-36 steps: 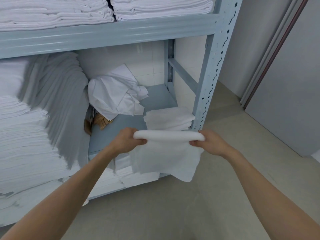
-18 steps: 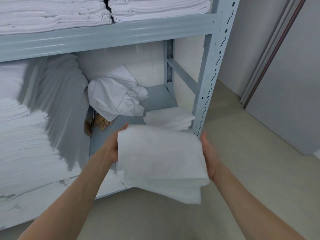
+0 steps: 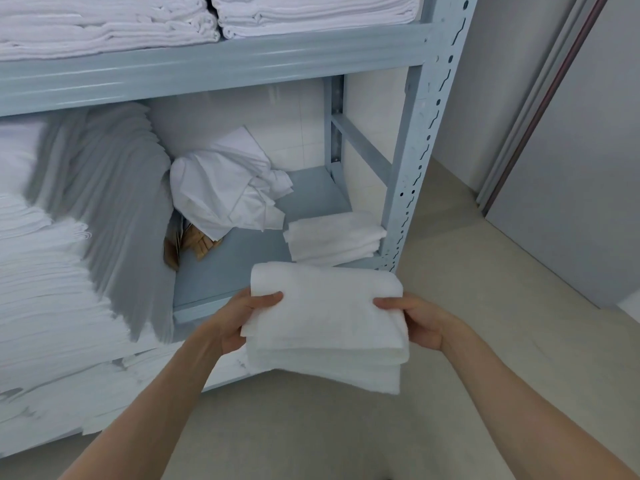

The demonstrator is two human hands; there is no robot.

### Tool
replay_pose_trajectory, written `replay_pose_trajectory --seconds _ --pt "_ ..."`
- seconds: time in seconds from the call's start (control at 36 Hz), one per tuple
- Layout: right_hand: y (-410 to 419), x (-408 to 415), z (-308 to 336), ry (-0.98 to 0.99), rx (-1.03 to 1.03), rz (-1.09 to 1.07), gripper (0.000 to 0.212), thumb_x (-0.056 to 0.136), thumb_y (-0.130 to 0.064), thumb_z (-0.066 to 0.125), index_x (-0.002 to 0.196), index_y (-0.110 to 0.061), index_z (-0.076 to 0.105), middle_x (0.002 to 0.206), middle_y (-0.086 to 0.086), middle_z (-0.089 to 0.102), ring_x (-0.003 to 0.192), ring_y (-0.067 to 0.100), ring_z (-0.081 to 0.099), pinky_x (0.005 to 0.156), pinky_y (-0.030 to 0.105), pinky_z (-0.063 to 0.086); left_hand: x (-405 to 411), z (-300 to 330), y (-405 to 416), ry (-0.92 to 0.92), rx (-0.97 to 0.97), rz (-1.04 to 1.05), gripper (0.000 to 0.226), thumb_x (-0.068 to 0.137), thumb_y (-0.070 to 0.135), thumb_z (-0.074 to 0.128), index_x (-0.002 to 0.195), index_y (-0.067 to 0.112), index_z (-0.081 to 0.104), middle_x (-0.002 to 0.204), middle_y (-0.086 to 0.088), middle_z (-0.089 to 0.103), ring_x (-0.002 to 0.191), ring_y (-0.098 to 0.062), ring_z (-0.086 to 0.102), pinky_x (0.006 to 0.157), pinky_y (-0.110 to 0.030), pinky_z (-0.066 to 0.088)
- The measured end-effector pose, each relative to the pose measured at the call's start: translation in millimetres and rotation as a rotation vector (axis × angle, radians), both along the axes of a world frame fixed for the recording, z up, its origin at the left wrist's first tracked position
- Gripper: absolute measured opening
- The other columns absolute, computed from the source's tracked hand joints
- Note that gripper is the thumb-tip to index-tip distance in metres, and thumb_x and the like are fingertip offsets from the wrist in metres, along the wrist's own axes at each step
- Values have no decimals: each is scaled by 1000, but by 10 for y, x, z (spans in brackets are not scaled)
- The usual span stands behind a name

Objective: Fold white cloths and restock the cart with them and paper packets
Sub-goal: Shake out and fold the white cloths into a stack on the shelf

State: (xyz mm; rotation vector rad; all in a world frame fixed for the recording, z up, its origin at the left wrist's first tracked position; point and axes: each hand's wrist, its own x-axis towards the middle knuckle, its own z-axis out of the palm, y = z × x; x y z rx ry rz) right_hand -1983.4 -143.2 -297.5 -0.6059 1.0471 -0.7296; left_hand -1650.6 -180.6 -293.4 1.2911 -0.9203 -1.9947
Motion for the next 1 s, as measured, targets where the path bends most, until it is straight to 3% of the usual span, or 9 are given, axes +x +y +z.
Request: replay_pose_trajectory --seconds 0.11,0.33,0.47,0.53,0.58,0.64,0.72,0.78,1.0 --pt "10 -53 9 114 -52 60 51 81 -5 72 129 -1 58 125 14 68 116 30 65 101 44 51 -4 18 23 -36 -14 -14 48 81 15 78 126 11 63 120 -17 70 107 -37 69 77 -46 60" --pt "-81 -153 380 80 -341 -146 31 76 -3 70 106 -7 75 115 13 72 103 26 71 81 33 59 -23 483 -100 66 -328 54 34 82 2 68 113 15 73 122 -17 69 107 -32 69 77 -38 60" --pt "-189 -175 555 56 -341 -294 20 91 -4 57 107 -7 68 73 -2 76 63 7 71 52 17 53 -99 911 -186 46 -537 45 27 84 17 74 93 42 79 104 16 75 98 -6 71 73 -16 56" --pt "-223 -184 555 45 -371 -313 24 98 -8 53 104 -18 75 76 -1 74 59 9 68 51 18 53 -134 916 -270 64 -522 70 31 75 22 76 104 34 78 113 5 75 103 -17 70 77 -23 58" --pt "-251 -176 520 53 -435 -288 32 98 -12 54 119 -30 70 98 2 74 76 15 67 65 27 56 -174 865 -320 57 -475 124 43 71 24 77 113 26 74 116 -4 73 101 -21 72 78 -30 60" --pt "-252 -179 427 61 -416 -298 31 99 -17 52 127 -18 65 98 8 73 78 20 64 66 30 52 -193 792 -327 19 -413 147 24 89 16 64 110 19 74 102 -8 77 84 -21 74 68 -31 61" --pt "-225 -153 336 100 -291 -344 31 105 -25 39 95 -10 63 64 -1 68 57 11 64 51 20 50 -180 652 -331 -3 -336 105 29 96 20 53 88 23 81 80 -5 76 65 -20 71 53 -32 58" --pt "-244 -154 336 173 -256 -372 31 107 -26 36 86 -18 58 72 -3 66 67 12 64 57 23 51 -163 598 -334 24 -276 66 32 98 26 50 87 23 80 79 -6 76 62 -20 72 49 -34 57" --pt "-368 -309 311 107 -189 -321 36 103 -21 37 74 -21 59 61 1 54 51 16 54 52 19 38 -259 495 -347 77 -216 33 27 80 35 61 95 24 81 96 -11 74 76 -28 72 75 -48 56"
